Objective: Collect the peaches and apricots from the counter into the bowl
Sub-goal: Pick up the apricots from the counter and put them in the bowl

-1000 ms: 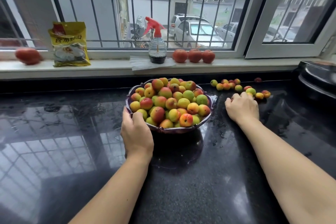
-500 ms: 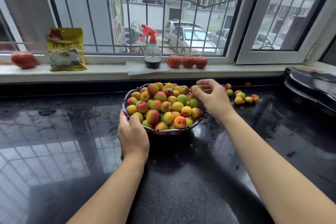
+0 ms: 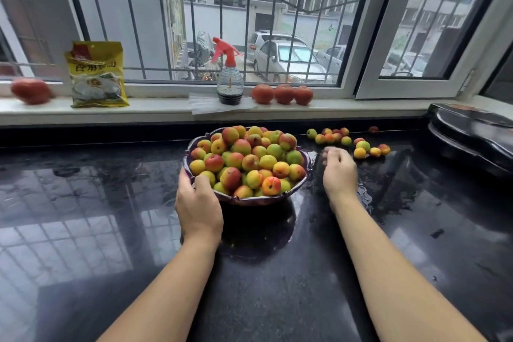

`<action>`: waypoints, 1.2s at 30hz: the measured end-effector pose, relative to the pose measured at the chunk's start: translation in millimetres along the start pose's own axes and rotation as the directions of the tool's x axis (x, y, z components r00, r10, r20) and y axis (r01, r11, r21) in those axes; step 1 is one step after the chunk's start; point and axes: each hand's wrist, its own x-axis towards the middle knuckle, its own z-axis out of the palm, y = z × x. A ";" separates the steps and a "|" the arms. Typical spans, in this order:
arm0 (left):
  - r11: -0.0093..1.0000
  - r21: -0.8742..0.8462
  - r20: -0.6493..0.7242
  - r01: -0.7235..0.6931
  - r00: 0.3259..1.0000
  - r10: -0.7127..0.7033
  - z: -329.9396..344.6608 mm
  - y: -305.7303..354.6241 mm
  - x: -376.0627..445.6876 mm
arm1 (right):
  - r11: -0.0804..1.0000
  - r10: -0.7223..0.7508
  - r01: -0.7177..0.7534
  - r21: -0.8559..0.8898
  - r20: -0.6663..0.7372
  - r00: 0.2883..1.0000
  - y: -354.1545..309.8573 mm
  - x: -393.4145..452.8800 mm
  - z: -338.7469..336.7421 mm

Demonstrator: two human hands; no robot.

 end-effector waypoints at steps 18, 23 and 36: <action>0.999 0.049 -0.028 0.003 1.000 -0.001 4.3 -0.5 1.2 | 0.562 -0.263 0.302 -0.770 0.180 0.948 44.5 71.4 -30.2; 0.999 0.039 -0.030 0.010 0.999 -0.009 4.3 -0.1 1.0 | 0.584 -0.074 0.201 -0.787 0.195 0.978 32.5 60.5 -31.8; 0.999 0.032 -0.024 0.009 1.000 -0.008 1.8 5.3 -2.8 | 0.419 0.167 0.027 -0.908 0.106 0.980 26.1 25.7 -49.4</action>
